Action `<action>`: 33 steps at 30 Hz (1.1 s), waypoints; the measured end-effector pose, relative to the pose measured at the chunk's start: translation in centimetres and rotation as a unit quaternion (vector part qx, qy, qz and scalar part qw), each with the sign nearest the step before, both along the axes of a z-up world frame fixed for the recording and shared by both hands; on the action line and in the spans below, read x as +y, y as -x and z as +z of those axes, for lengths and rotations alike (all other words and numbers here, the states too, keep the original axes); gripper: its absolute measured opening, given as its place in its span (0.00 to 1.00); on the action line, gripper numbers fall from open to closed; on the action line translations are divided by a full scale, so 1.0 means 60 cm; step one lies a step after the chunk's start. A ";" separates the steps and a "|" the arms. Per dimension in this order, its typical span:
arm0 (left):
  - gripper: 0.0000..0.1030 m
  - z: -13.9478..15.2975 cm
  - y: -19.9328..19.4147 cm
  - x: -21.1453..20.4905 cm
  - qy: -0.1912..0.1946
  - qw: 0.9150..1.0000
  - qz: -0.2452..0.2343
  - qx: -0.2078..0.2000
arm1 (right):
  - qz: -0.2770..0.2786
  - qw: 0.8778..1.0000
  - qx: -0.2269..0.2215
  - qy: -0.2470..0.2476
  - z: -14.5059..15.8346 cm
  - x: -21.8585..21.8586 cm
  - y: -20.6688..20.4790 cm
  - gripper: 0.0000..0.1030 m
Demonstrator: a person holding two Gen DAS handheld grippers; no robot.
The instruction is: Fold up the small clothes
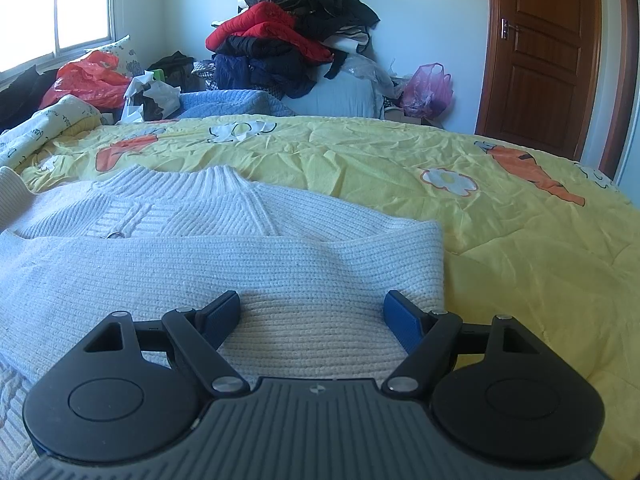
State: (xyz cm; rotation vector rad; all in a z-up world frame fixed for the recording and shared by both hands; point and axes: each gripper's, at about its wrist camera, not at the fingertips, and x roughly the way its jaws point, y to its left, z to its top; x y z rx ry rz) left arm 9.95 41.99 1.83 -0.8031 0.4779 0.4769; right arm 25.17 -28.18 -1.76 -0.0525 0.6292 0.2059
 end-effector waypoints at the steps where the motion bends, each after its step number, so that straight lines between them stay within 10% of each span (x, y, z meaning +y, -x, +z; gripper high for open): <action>1: 0.26 -0.001 0.000 0.006 0.009 1.000 -0.001 -0.004 | 0.000 1.000 0.000 0.000 0.000 0.000 0.000 0.78; 5: 0.43 -0.007 -0.010 0.021 0.046 0.999 0.006 -0.020 | 0.000 1.000 0.000 0.000 0.000 0.000 0.000 0.78; 12: 0.41 0.003 -0.032 0.014 0.020 1.000 0.015 -0.012 | 0.001 1.000 0.000 0.000 0.000 0.000 0.000 0.78; 17: 0.12 0.014 -0.036 -0.003 -0.037 0.999 0.022 0.010 | 0.001 1.000 0.000 -0.001 0.000 0.000 0.001 0.78; 21: 0.08 0.031 -0.041 -0.026 -0.092 0.995 0.017 0.024 | 0.001 1.000 0.000 -0.001 0.000 0.000 0.000 0.78; 33: 0.07 0.126 -0.029 -0.319 -0.300 0.946 -0.095 -0.072 | 0.001 1.000 0.000 -0.002 0.000 0.000 0.001 0.78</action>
